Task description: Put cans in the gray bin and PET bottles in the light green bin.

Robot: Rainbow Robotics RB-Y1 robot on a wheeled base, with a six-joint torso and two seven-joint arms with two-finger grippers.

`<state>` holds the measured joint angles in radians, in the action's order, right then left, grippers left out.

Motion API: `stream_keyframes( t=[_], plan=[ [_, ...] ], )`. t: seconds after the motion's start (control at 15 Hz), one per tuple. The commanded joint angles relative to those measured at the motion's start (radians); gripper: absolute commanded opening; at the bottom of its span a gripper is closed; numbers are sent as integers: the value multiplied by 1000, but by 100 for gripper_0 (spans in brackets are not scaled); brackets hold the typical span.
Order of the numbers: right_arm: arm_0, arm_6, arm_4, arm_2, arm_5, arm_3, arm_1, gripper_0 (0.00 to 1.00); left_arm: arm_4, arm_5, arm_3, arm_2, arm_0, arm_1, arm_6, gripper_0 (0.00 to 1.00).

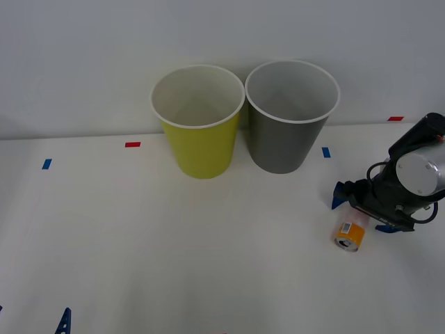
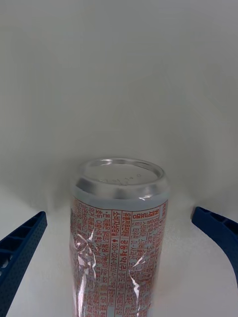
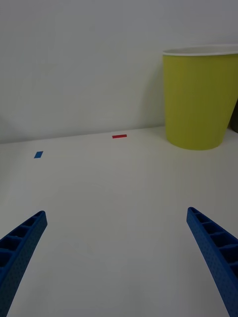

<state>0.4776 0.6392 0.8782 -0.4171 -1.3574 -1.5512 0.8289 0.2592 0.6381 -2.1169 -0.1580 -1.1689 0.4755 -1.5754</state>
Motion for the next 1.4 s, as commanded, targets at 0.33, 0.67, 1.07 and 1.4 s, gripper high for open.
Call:
stream_keyframes(
  t=[0.33,0.67,1.07,1.4],
  plan=[
    [1,-10,-19,0,-11,0,-5,1,0,0,0,0,0,0,0,97],
    [-1,-12,-30,0,-28,-3,-5,0,0,0,0,0,0,0,0,97],
    [-14,-4,-102,17,-77,-72,-5,0,0,0,0,0,0,0,0,97],
    [-172,56,-251,251,-137,-294,-120,0,0,0,0,0,0,0,0,97]
  ],
)
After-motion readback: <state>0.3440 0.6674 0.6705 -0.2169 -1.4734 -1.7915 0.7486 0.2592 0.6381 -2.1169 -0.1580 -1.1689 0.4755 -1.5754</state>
